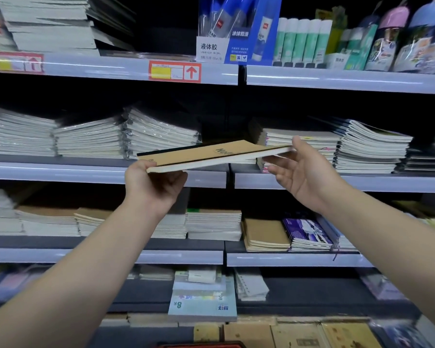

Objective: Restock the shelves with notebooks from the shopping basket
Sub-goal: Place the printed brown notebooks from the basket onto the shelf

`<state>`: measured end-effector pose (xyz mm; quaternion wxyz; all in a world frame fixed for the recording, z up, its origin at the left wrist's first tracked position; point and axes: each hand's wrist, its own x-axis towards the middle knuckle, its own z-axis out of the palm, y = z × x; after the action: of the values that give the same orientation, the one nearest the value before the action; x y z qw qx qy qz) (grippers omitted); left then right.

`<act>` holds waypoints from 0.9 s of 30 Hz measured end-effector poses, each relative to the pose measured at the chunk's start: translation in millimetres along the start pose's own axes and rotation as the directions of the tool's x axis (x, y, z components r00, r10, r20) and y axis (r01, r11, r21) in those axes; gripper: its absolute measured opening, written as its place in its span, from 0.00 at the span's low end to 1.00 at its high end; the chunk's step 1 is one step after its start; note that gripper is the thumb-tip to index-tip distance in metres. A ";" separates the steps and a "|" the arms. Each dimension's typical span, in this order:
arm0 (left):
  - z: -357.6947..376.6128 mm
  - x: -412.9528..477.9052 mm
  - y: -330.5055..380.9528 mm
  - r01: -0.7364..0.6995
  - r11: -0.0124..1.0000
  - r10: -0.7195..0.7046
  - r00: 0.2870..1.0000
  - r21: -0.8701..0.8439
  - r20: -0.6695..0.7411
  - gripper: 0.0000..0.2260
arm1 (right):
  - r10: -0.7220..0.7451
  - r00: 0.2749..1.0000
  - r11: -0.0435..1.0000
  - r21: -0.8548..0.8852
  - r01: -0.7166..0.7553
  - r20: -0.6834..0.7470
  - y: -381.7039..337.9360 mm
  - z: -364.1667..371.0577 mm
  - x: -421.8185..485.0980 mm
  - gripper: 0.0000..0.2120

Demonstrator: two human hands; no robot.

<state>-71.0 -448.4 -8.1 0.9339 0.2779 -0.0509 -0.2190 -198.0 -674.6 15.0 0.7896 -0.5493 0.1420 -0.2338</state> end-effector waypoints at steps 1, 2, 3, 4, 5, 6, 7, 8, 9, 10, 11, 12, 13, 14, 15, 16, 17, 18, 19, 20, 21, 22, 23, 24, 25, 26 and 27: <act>1.7 -0.4 -1.3 -0.023 0.999 0.024 1.000 0.025 -0.015 0.13 | -0.009 1.000 1.000 -0.017 0.009 0.018 -0.1 2.9 0.0 0.18; 3.0 -1.4 -3.1 -0.042 0.997 0.043 0.999 0.057 -0.023 0.13 | -0.016 0.999 0.999 -0.046 0.018 0.035 0.1 6.0 0.3 0.19; 2.7 -2.2 -4.8 -0.053 0.995 0.055 0.998 0.086 -0.025 0.12 | -0.021 0.998 0.997 -0.079 0.025 0.052 0.7 9.5 0.2 0.19; 2.4 -3.0 -6.4 -0.055 0.993 0.058 0.998 0.104 -0.020 0.11 | -0.022 0.997 0.993 -0.110 0.030 0.072 1.3 13.6 -0.3 0.18; 1.9 -3.4 -7.6 -0.051 0.992 0.052 0.999 0.118 -0.012 0.10 | -0.022 0.995 0.990 -0.137 0.035 0.093 2.3 18.0 -0.2 0.16; 1.5 -3.8 -8.8 -0.038 0.991 0.038 0.999 0.127 -0.001 0.10 | -0.025 0.993 0.987 -0.153 0.042 0.112 3.6 22.6 0.4 0.13; 1.3 -4.4 -9.7 -0.018 0.990 0.018 1.000 0.136 0.003 0.10 | -0.033 0.992 0.987 -0.155 0.052 0.120 5.1 27.6 0.7 0.10; 1.5 -5.2 -10.4 0.006 0.989 -0.007 1.000 0.148 0.002 0.11 | -0.051 0.992 0.987 -0.146 0.068 0.114 6.9 32.1 1.8 0.07; 1.4 -6.1 -10.6 0.025 0.986 -0.025 1.000 0.165 0.000 0.12 | -0.077 0.992 0.986 -0.142 0.090 0.095 8.1 35.3 3.3 0.03; 1.2 -7.0 -10.4 0.034 0.983 -0.035 0.999 0.182 0.005 0.13 | -0.105 0.992 0.981 -0.155 0.115 0.067 8.5 37.2 5.0 0.04; 0.5 -8.1 -9.6 0.035 0.979 -0.040 0.999 0.199 0.019 0.12 | -0.128 0.991 0.974 -0.181 0.133 0.039 7.8 38.2 6.5 0.08; -0.2 -9.5 -8.5 0.039 0.976 -0.047 0.998 0.215 0.033 0.11 | -0.143 0.990 0.968 -0.206 0.144 0.017 5.7 38.6 7.8 0.10; -0.7 -10.9 -6.8 0.048 0.971 -0.061 0.997 0.232 0.046 0.10 | -0.154 0.988 0.962 -0.226 0.150 -0.002 3.1 37.9 9.8 0.10; -0.6 -12.3 -5.5 0.062 0.967 -0.080 0.995 0.248 0.062 0.09 | -0.160 0.987 0.958 -0.243 0.152 -0.015 -0.2 37.0 12.4 0.09; -0.2 -13.9 -4.7 0.077 0.962 -0.101 0.992 0.263 0.081 0.09 | -0.165 0.986 0.954 -0.257 0.153 -0.026 -3.5 36.2 15.3 0.09; 1.3 -15.4 -4.9 0.092 0.958 -0.124 0.987 0.271 0.103 0.09 | -0.170 0.985 0.950 -0.273 0.153 -0.037 -6.7 35.4 18.0 0.09; 3.3 -16.6 -5.8 0.104 0.957 -0.141 0.983 0.270 0.121 0.09 | -0.175 0.983 0.945 -0.289 0.154 -0.047 -9.4 35.0 20.5 0.10; 6.1 -17.5 -7.6 0.110 0.959 -0.148 0.980 0.261 0.132 0.09 | -0.177 0.983 0.942 -0.299 0.155 -0.051 -11.2 35.0 22.1 0.10; 9.2 -18.1 -9.9 0.109 0.962 -0.145 0.981 0.251 0.130 0.09 | -0.175 0.984 0.942 -0.299 0.155 -0.043 -12.0 34.9 22.8 0.11; 13.1 -18.5 -12.1 0.106 0.965 -0.137 0.984 0.241 0.116 0.08 | -0.168 0.985 0.945 -0.288 0.154 -0.027 -11.9 35.3 22.3 0.11; 16.6 -18.4 -14.5 0.103 0.968 -0.127 0.988 0.229 0.091 0.08 | -0.158 0.987 0.949 -0.276 0.150 -0.007 -10.4 35.6 21.0 0.12; 19.6 -17.6 -17.0 0.101 0.972 -0.117 0.991 0.211 0.063 0.08 | -0.147 0.989 0.951 -0.273 0.144 0.011 -7.7 35.7 19.7 0.13; 22.2 -16.4 -19.5 0.096 0.977 -0.105 0.994 0.190 0.038 0.08 | -0.137 0.990 0.947 -0.290 0.140 0.030 -4.3 35.5 18.8 0.15; 24.7 -14.9 -22.3 0.090 0.982 -0.094 0.995 0.168 0.017 0.08 | -0.131 0.990 0.936 -0.323 0.140 0.050 -0.5 35.2 17.9 0.17; 26.7 -12.8 -25.0 0.082 0.986 -0.083 0.997 0.147 -0.002 0.09 | -0.134 0.989 0.918 -0.368 0.149 0.067 3.0 35.3 16.9 0.19; 28.5 -10.4 -27.7 0.074 0.989 -0.072 0.997 0.127 -0.019 0.08 | -0.142 0.986 0.897 -0.412 0.164 0.083 5.9 35.5 16.2 0.21; 29.9 -7.6 -30.3 0.066 0.991 -0.062 0.997 0.115 -0.036 0.08 | -0.147 0.984 0.879 -0.443 0.175 0.098 8.0 35.5 16.1 0.21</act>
<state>-95.9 -482.7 0.8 0.9095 0.3366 -0.0393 -0.2409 -165.5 -652.4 20.7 0.6227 -0.7338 0.1218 -0.2426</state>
